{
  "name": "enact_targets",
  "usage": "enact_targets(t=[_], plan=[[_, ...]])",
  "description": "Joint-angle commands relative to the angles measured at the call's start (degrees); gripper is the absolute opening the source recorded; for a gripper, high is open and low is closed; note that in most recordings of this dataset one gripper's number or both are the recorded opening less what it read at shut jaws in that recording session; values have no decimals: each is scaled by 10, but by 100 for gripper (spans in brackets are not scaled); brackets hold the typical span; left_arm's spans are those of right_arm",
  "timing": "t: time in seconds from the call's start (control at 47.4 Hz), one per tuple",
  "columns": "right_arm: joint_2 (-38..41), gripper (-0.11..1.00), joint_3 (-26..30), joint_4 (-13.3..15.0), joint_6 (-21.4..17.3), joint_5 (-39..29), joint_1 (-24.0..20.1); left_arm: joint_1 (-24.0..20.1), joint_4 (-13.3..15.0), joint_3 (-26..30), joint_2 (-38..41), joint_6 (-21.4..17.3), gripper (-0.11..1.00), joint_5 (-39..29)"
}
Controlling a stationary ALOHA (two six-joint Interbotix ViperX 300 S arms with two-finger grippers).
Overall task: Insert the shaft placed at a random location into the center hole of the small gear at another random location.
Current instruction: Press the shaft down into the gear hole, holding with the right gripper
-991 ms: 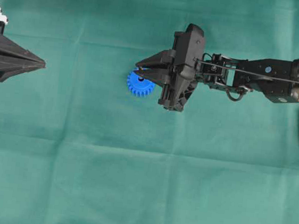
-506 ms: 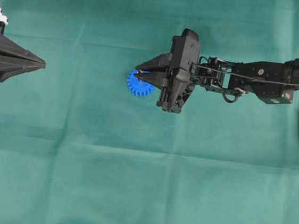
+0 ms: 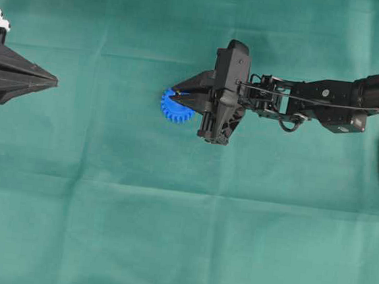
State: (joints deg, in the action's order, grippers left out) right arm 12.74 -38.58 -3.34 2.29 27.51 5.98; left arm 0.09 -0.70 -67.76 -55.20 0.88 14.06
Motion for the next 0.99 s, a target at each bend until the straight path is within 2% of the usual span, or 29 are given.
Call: enact_targets(t=[0.0, 0.316, 0.97], plan=[[-4, 13, 10, -2, 7, 11, -1, 2, -1, 14, 4, 1, 0, 3], [24, 13, 13, -3, 3, 11, -1, 2, -1, 14, 5, 1, 0, 3], [27, 13, 11, -3, 0, 9, -1, 2, -1, 14, 6, 0, 0, 3]])
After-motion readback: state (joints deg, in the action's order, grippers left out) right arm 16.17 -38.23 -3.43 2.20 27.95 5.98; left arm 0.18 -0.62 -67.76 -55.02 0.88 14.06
